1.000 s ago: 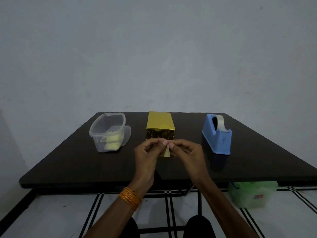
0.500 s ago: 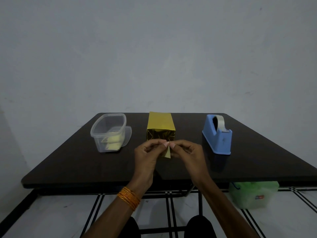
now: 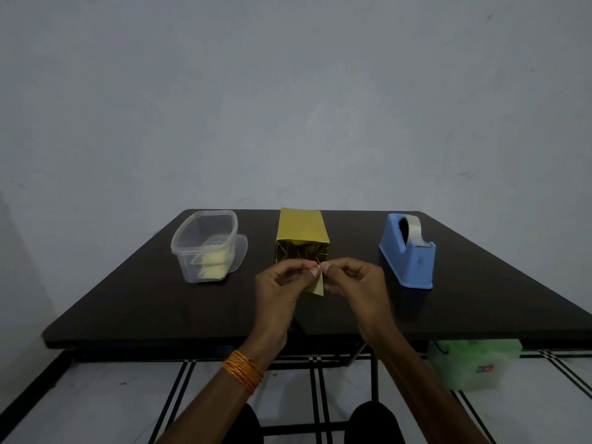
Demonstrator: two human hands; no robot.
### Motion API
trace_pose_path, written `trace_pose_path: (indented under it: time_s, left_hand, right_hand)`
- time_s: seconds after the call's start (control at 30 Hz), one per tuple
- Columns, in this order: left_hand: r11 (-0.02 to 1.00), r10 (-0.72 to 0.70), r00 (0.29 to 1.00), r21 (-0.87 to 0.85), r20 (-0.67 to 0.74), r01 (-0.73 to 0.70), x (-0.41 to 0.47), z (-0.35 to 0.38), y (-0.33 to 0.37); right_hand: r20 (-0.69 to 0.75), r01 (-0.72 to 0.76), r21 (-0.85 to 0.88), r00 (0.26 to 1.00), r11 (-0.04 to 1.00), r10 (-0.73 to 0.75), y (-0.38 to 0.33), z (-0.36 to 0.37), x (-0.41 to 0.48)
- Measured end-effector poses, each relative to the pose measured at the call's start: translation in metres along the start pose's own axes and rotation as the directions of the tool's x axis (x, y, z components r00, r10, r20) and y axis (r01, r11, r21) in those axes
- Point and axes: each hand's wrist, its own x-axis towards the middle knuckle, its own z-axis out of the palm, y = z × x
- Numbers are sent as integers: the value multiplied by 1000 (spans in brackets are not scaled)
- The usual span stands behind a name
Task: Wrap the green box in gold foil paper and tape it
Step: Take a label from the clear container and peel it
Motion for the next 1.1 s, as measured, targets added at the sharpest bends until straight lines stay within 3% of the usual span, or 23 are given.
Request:
trace_pose_path:
  time_s: [0.57,0.9,1.1]
  left_hand:
    - [1000,16,999,12,37,-16,-2,-3,2]
    - [1000,5,997,17,76,-6,-2,-8,7]
    - [999,37,998,15,53,-38,-5,-4,10]
  right_hand:
    - [40,-69,7,997,998,69,3,-1,-1]
    - [83,-151,163,987,975,139,-3,1,-2]
    - [63,-66,77,996,995,62,-1,4,-5]
